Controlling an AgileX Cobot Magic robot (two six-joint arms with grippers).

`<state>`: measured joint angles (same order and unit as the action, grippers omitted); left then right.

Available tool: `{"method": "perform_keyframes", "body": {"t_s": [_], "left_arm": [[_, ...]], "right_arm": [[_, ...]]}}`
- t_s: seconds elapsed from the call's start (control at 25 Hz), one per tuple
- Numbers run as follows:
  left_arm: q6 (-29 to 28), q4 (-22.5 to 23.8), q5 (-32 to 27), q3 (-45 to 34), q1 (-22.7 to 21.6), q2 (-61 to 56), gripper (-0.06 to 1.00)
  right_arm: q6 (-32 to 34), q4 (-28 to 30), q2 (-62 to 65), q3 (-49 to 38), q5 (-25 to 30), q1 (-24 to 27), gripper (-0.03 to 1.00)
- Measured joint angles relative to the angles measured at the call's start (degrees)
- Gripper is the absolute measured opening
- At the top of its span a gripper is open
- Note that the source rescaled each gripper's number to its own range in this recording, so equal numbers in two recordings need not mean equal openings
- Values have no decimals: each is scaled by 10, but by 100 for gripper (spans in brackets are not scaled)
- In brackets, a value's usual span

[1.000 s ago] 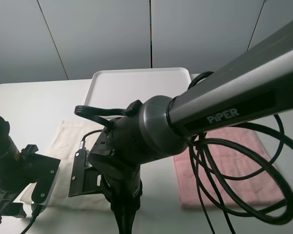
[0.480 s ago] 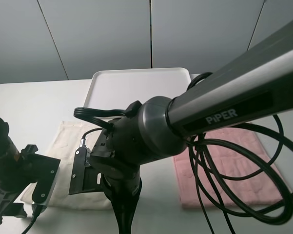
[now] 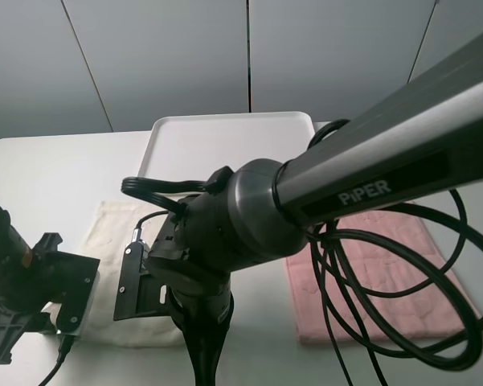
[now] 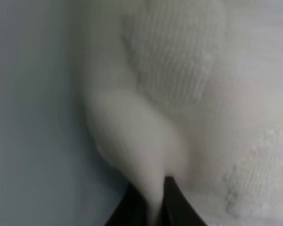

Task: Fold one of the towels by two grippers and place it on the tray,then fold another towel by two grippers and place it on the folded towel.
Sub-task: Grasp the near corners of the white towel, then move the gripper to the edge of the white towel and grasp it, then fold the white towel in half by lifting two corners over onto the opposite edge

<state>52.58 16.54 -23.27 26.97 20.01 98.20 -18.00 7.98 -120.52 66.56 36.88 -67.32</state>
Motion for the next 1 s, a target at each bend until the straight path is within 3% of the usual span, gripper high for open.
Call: {"method": "perform_keyframes", "body": {"t_s": [0.12,0.2,0.6,1.0], "left_arm": [[12,6,9,0,0,0,11],[14,7,10,1,0,0,2],[15,-30,5,-4,0,-68,2],[0,-129,-18,-5,0,-155,2]], "right_arm": [[12,2,0,0,0,0,0],[24,2,0,0,0,0,0],[81,2,24,-2,11,0,0],[158,23,121,-3,76,0,0]]}}
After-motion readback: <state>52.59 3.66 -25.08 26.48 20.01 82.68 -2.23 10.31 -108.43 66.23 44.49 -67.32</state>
